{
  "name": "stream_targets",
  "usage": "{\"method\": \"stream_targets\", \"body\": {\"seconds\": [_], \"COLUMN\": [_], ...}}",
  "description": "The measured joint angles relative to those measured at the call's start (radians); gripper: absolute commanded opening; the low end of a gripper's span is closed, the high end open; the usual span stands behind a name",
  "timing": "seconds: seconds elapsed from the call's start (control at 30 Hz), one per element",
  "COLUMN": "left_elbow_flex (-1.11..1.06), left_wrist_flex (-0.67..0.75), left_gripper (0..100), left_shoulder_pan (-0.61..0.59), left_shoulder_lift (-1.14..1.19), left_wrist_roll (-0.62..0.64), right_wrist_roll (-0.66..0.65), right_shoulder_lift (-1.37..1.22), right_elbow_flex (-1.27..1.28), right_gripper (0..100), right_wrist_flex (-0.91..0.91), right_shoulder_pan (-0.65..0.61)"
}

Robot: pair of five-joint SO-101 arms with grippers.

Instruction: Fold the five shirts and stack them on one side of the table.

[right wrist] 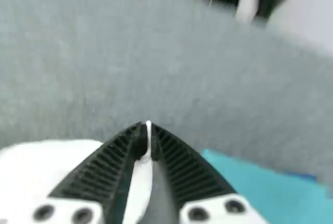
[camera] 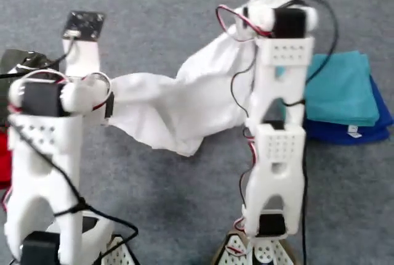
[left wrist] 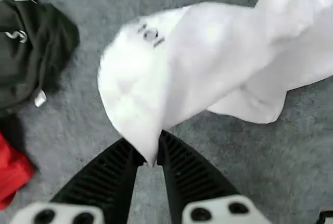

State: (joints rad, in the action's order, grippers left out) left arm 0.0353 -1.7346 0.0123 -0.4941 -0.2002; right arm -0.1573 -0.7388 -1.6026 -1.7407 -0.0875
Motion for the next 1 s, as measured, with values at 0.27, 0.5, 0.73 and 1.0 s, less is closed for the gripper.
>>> {"method": "stream_targets", "body": {"seconds": [0.27, 0.5, 0.73, 1.0], "left_elbow_flex": [0.358, 0.667, 0.898, 0.804], "left_wrist_flex": [-0.014, -0.014, -0.014, -0.014], "left_gripper": [2, 2, 2, 2], "left_shoulder_pan": [-0.011, -0.018, -0.018, -0.020], "left_shoulder_lift": [-0.011, -0.018, -0.046, -0.304], "left_wrist_roll": [0.147, 0.213, 0.219, 0.164], "right_wrist_roll": [-0.002, -0.044, -0.198, -0.420], "right_shoulder_lift": [0.459, 0.801, 1.083, 1.366], "right_elbow_flex": [-0.003, -0.020, -0.021, 0.235], "right_gripper": [0.2, 0.2, 0.3, 0.3], "right_wrist_flex": [0.014, 0.140, 0.288, 0.382], "right_shoulder_pan": [0.081, 0.210, 0.293, 0.304]}}
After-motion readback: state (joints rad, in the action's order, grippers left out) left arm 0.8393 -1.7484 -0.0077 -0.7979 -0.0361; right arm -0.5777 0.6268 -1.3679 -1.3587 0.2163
